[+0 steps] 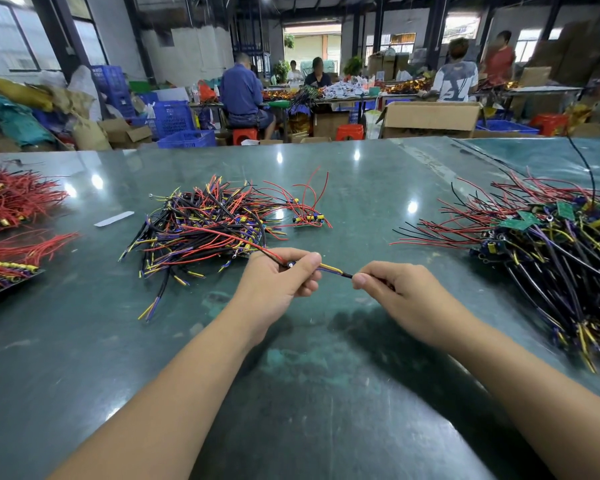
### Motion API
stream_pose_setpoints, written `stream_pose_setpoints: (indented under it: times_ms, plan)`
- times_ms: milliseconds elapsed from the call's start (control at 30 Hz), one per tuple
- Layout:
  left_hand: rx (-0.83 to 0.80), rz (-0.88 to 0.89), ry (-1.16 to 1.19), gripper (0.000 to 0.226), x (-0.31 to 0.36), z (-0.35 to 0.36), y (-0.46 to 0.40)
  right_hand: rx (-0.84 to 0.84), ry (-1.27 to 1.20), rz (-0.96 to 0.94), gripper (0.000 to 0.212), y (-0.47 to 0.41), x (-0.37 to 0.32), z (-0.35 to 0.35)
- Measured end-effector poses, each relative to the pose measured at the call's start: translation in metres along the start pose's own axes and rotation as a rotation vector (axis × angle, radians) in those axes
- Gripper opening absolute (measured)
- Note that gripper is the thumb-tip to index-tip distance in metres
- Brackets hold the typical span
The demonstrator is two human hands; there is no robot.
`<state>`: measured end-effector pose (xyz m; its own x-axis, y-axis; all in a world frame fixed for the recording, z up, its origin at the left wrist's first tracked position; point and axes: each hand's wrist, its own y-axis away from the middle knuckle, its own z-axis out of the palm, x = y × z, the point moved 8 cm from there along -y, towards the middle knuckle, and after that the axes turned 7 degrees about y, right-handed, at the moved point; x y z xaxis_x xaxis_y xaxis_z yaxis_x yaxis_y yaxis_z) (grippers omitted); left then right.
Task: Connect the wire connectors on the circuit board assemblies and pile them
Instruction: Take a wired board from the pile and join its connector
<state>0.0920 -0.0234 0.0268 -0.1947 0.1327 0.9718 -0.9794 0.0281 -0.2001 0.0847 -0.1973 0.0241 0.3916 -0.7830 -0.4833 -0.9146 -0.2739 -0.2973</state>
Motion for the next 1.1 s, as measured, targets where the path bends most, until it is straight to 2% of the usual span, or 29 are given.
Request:
stream_pose_setpoints:
  times_ms: [67, 167, 333, 433, 533, 667, 800, 1000, 1100]
  plan:
    - [0.013, -0.018, -0.010, 0.014, -0.003, 0.000, 0.000, -0.035, 0.091, 0.082, 0.044, 0.000, 0.007, 0.001]
    - [0.031, -0.049, -0.017, 0.016, -0.006, -0.003, 0.000, -0.002, 0.284, 0.135, 0.057, 0.003, 0.011, -0.002]
    - [0.079, -0.166, 0.096, 0.019, -0.016, -0.007, 0.001, 0.206, 0.691, 0.077, 0.064, 0.001, -0.007, -0.020]
    - [0.090, -0.203, 0.140, 0.018, -0.017, -0.009, 0.001, 0.230, 0.842, 0.076, 0.067, -0.001, -0.012, -0.018]
    - [0.109, -0.227, 0.177, 0.017, -0.016, -0.012, 0.000, 0.251, 0.752, 0.025, 0.071, 0.000, -0.013, -0.019]
    - [0.109, -0.246, 0.231, 0.017, -0.015, -0.014, 0.000, 0.457, 0.493, -0.218, 0.060, 0.013, -0.038, -0.032]
    - [0.111, -0.216, 0.236, 0.017, -0.012, -0.015, -0.001, 0.541, 0.517, -0.322, 0.055, 0.015, -0.039, -0.036]
    - [0.265, -0.138, 0.198, 0.017, -0.009, -0.038, -0.006, 0.388, 0.721, -0.156, 0.031, 0.005, -0.015, -0.026]
    - [0.309, -0.122, 0.218, 0.018, -0.007, -0.047, -0.008, 0.184, 0.409, -0.043, 0.021, 0.001, 0.010, -0.020]
